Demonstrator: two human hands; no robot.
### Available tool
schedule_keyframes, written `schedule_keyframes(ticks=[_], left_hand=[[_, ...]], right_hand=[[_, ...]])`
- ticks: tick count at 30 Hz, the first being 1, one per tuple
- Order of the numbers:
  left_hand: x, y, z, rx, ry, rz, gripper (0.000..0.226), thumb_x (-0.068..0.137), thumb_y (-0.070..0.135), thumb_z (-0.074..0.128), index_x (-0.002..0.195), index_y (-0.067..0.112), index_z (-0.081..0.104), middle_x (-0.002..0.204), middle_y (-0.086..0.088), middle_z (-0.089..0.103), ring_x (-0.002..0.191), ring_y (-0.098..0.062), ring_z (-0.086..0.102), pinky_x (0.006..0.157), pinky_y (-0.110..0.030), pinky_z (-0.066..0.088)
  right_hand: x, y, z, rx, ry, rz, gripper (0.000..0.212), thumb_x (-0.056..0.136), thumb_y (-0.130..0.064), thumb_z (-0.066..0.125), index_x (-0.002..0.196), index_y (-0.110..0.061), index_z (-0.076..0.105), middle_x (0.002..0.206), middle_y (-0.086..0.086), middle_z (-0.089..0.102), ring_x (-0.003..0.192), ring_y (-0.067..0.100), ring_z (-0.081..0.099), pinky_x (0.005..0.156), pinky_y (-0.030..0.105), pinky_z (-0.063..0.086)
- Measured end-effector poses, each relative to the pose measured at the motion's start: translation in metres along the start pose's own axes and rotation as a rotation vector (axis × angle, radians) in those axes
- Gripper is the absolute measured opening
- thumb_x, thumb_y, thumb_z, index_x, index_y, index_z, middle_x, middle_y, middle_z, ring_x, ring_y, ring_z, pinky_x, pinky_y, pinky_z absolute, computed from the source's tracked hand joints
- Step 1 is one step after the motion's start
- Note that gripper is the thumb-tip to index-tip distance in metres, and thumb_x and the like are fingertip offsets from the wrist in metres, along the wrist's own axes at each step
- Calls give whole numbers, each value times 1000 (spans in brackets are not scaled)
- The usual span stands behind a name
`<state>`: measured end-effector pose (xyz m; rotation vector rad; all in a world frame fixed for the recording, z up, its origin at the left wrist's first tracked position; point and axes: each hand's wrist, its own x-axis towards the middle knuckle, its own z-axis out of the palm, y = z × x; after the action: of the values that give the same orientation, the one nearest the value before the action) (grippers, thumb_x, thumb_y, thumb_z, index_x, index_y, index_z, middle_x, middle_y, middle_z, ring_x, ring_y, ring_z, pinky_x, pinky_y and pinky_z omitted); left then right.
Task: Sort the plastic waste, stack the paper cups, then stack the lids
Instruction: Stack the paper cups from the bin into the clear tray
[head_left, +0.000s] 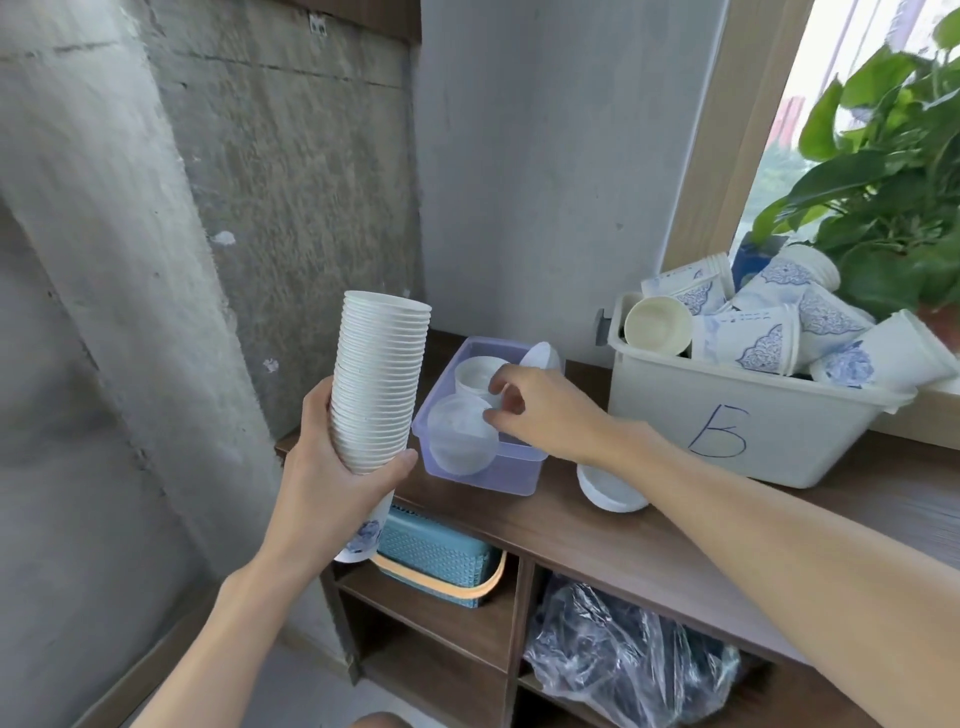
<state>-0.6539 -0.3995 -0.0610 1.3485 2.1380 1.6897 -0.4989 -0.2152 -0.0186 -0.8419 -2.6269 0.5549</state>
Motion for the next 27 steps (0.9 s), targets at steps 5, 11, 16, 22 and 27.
schedule_keyframes(ticks=[5, 11, 16, 22, 27], left_hand=[[15, -4, -4, 14, 17, 5, 84, 72, 23, 88, 134, 41, 34, 104, 36, 53, 97, 21, 53, 67, -6, 43], [24, -9, -6, 33, 8, 23, 88, 71, 28, 89, 138, 38, 33, 102, 53, 46, 97, 21, 51, 72, -13, 43], [30, -4, -4, 22, 9, 52, 89, 71, 28, 89, 140, 35, 33, 101, 53, 46, 96, 21, 53, 71, -11, 43], [43, 14, -3, -14, 26, 83, 86, 72, 25, 89, 137, 35, 34, 98, 55, 46, 95, 23, 52, 74, -15, 44], [61, 44, 5, -131, 79, 75, 74, 74, 25, 88, 130, 26, 39, 107, 26, 54, 91, 22, 54, 69, -5, 44]], right_hand=[[36, -5, 13, -145, -183, 102, 53, 93, -40, 58, 134, -12, 38, 87, 0, 57, 75, 17, 57, 66, 30, 49], [52, -4, 18, -16, -350, 286, 69, 88, -42, 66, 138, -16, 26, 101, 0, 53, 81, 18, 63, 60, 25, 57], [56, -2, 24, 149, -328, 382, 71, 84, -23, 74, 137, -14, 27, 118, 7, 50, 100, 26, 61, 80, 38, 60], [53, -7, 4, 427, -151, 475, 66, 85, -8, 69, 139, -11, 29, 100, 8, 48, 100, 34, 62, 77, 44, 60], [35, -6, -27, 586, 70, 469, 38, 84, -6, 65, 110, -12, 38, 105, 13, 50, 87, 28, 59, 64, 38, 61]])
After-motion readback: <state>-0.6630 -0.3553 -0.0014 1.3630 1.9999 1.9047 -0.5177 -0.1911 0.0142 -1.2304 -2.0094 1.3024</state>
